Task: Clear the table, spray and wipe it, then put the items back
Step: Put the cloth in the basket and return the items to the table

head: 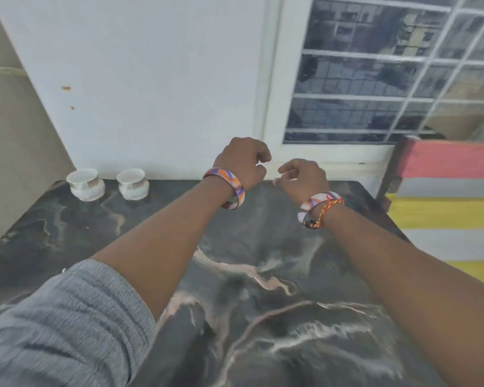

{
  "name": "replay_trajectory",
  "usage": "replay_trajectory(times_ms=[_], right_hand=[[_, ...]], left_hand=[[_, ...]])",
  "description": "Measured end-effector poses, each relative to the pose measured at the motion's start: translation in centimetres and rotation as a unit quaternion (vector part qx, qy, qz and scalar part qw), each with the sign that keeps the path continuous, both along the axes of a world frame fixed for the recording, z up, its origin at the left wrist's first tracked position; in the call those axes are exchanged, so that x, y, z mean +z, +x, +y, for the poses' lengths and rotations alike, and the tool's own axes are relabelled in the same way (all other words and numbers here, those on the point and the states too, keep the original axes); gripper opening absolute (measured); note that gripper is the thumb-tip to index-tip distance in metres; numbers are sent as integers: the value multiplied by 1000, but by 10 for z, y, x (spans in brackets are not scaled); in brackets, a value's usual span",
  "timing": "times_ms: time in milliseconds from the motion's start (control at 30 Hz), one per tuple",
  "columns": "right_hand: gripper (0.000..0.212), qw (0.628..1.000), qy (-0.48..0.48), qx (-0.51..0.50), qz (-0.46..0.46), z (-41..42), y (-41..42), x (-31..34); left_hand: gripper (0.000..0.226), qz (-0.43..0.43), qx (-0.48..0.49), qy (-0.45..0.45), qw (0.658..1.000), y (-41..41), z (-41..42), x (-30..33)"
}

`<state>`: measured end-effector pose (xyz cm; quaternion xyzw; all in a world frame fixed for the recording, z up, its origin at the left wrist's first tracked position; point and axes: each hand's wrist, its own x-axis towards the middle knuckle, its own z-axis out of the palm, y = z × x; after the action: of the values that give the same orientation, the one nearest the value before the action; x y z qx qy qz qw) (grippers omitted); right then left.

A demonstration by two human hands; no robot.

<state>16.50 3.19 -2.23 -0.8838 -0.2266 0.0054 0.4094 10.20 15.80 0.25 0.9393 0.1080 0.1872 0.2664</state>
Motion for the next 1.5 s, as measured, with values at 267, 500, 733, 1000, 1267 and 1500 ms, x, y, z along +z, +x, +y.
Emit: replay_trajectory(times_ms=[267,500,733,1000,1267,1500], right_hand=[[15,997,-29,-76,-11,-198,17,-7],[11,990,-22,-138,28,-307,31,-22],[20,978,-26,-198,63,-414,63,-54],[23,956,-96,-214,173,-554,157,-87],[35,908,-169,-229,307,-689,194,-164],[61,893,-239,-221,310,-757,212,-229]], left_hand=[[34,-5,-73,-1,997,28,-192,-15],[33,45,-154,33,986,57,-298,-29],[34,78,-246,48,965,110,-405,-52],[32,181,-358,74,913,203,-536,-82],[26,337,-438,132,823,262,-641,-150],[91,446,-390,48,804,261,-695,-191]])
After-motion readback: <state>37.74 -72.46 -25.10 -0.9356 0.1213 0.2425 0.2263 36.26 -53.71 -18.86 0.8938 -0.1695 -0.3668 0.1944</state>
